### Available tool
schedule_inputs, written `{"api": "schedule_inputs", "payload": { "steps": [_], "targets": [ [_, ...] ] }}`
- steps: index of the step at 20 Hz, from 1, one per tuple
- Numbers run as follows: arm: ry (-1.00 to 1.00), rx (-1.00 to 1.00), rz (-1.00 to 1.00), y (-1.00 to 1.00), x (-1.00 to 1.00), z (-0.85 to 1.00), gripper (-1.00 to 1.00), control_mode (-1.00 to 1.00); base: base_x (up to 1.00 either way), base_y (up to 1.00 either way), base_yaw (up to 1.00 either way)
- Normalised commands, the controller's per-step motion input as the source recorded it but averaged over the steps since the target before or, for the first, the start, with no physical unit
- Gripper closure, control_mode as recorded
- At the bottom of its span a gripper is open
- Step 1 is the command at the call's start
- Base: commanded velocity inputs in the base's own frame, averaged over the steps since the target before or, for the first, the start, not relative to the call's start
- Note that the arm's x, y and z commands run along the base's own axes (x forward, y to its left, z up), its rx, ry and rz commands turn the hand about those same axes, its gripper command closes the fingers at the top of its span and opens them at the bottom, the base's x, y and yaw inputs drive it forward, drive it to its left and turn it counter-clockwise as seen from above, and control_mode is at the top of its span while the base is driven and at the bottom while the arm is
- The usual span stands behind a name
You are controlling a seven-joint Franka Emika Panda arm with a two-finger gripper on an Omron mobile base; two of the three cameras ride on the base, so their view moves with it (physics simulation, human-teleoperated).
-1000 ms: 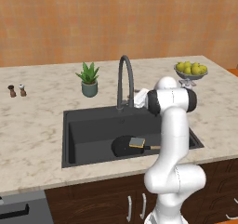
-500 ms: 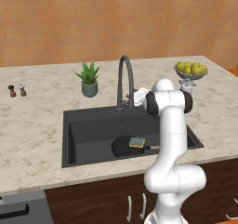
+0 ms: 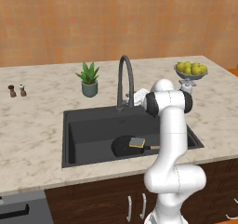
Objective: Pick the pan and sponge and place them into the sink. Then turn on the water.
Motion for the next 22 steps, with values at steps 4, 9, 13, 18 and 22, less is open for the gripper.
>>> {"api": "schedule_inputs", "payload": {
  "steps": [4, 9, 13, 18, 22],
  "targets": [
    [0.0, 0.02, -0.14, -0.71, 0.37, -0.07, 1.0, -1.0, 0.0, 0.0, 0.0],
    [0.05, -0.08, -0.21, -0.96, 0.44, -0.29, 1.0, -1.0, 0.0, 0.0, 0.0],
    [0.11, -0.06, -0.22, -1.0, 0.49, -0.32, 1.0, -1.0, 0.0, 0.0, 0.0],
    [0.17, -0.02, -0.18, -1.0, 0.57, -0.3, 1.0, -1.0, 0.0, 0.0, 0.0],
    [0.19, 0.0, -0.15, -1.0, 0.57, -0.24, 1.0, -1.0, 0.0, 0.0, 0.0]
  ]
}}
